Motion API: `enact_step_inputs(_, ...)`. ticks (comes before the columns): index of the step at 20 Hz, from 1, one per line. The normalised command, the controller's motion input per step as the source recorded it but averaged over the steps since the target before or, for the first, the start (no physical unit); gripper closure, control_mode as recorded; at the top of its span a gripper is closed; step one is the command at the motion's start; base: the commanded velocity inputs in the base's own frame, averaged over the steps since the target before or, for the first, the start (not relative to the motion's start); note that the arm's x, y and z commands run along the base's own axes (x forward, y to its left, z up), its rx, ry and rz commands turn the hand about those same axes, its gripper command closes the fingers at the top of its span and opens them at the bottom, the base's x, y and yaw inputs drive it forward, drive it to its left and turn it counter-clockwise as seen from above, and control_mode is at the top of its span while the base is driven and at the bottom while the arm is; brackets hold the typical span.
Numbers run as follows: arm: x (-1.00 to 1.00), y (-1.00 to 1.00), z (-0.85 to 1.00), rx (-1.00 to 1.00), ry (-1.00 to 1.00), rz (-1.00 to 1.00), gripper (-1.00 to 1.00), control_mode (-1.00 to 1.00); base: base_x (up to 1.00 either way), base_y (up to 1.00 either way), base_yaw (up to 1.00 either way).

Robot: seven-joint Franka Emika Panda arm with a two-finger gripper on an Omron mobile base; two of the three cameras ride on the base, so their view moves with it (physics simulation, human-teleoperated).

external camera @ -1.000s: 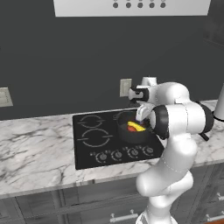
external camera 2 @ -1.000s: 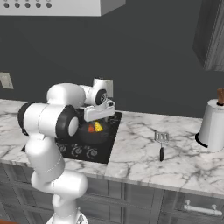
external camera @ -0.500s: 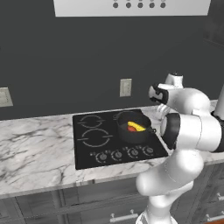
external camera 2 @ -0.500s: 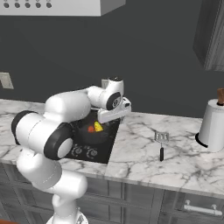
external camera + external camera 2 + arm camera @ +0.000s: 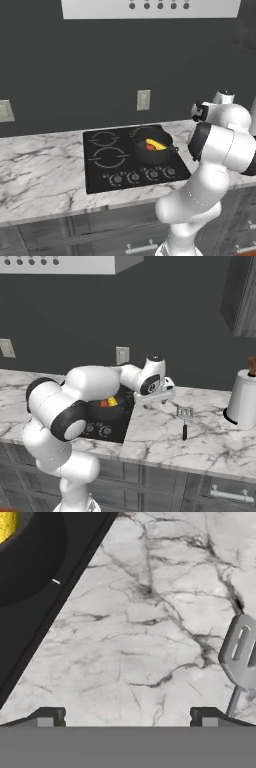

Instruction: Put the sweet potato and corn in the pot. Retrieve the spatula and lightly stir the vegetables in the pot.

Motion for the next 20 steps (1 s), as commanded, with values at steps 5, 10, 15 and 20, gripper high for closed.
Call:
enact_step_inputs(5,0.0,-0.92,-0.17,0.0,0.17,-0.14,-1.0,-1.0,0.0,0.0,0.0)
enact_step_inputs(10,-0.27,-0.09,0.0,-0.02,0.27,-0.17,-1.0,-1.0,0.0,0.0,0.0)
enact_step_inputs(15,-0.21,-0.02,-0.03,-0.01,0.08,-0.19,-1.0,-1.0,0.0,0.0,0.0)
enact_step_inputs(20,-0.54,-0.09,-0.01,0.02,-0.1,-0.02,-1.0,-1.0,0.0,0.0,0.0)
